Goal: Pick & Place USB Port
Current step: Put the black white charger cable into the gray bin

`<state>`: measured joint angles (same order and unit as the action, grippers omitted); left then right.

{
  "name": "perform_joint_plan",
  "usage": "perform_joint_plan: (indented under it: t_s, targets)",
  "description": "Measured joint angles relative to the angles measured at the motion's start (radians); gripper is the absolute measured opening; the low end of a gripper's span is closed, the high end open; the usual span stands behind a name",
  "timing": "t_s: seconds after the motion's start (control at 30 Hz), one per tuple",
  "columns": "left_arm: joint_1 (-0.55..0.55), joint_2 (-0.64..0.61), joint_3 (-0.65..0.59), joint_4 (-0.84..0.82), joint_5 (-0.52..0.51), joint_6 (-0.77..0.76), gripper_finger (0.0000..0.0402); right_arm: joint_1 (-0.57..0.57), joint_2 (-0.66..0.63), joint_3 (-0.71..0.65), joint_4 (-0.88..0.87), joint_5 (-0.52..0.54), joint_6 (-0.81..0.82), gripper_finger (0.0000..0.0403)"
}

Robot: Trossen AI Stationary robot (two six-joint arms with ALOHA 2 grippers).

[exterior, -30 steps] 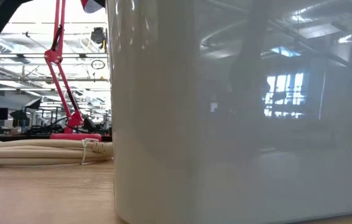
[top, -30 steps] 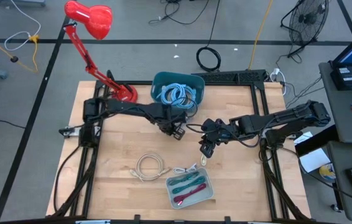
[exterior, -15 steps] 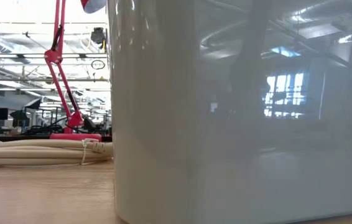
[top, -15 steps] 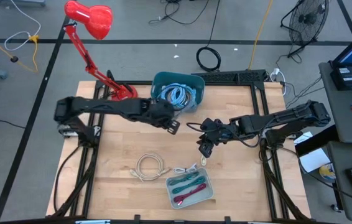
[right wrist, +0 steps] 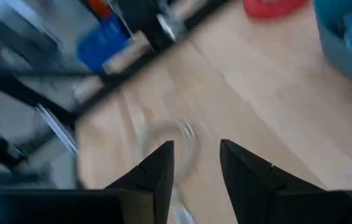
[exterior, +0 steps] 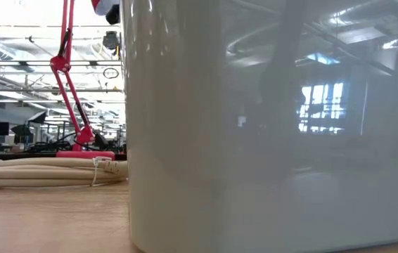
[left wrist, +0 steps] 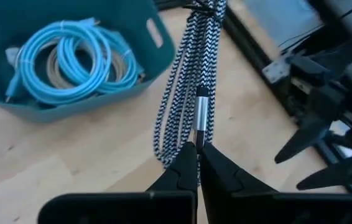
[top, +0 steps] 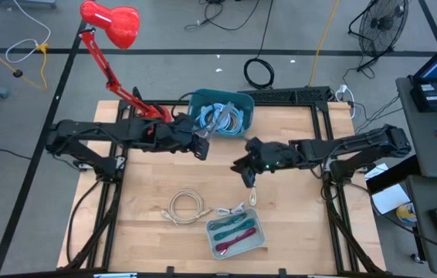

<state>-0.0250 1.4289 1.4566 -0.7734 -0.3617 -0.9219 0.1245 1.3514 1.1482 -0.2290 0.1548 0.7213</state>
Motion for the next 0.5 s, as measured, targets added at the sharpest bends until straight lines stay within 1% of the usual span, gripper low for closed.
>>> perform_joint_plan:
  t_s: [0.13, 0.2, 0.27, 0.33, 0.4, 0.5]
  targets:
    - [-0.020, -0.019, 0.000, 0.037, -0.011, 0.024, 0.0001, -0.052, -0.014, 0.001, 0.140, 0.006, 0.003, 0.0124]
    - [-0.024, -0.043, -0.001, 0.024, -0.010, 0.044, 0.0001, -0.084, -0.017, 0.001, 0.214, 0.007, 0.021, 0.0131]
    - [-0.023, -0.062, 0.002, 0.039, -0.012, 0.059, 0.0001, -0.118, -0.018, 0.001, 0.265, 0.008, 0.047, 0.0143]
    - [-0.020, -0.094, -0.002, 0.006, -0.015, 0.080, 0.0001, -0.147, -0.017, 0.001, 0.308, 0.015, 0.071, 0.0158]
    - [-0.009, -0.120, 0.000, 0.020, -0.017, 0.100, 0.0001, -0.171, -0.017, 0.001, 0.354, 0.030, 0.084, 0.0174]
    - [0.002, -0.171, -0.001, -0.001, -0.017, 0.130, 0.0001, -0.195, -0.017, 0.001, 0.455, 0.031, 0.089, 0.0197]
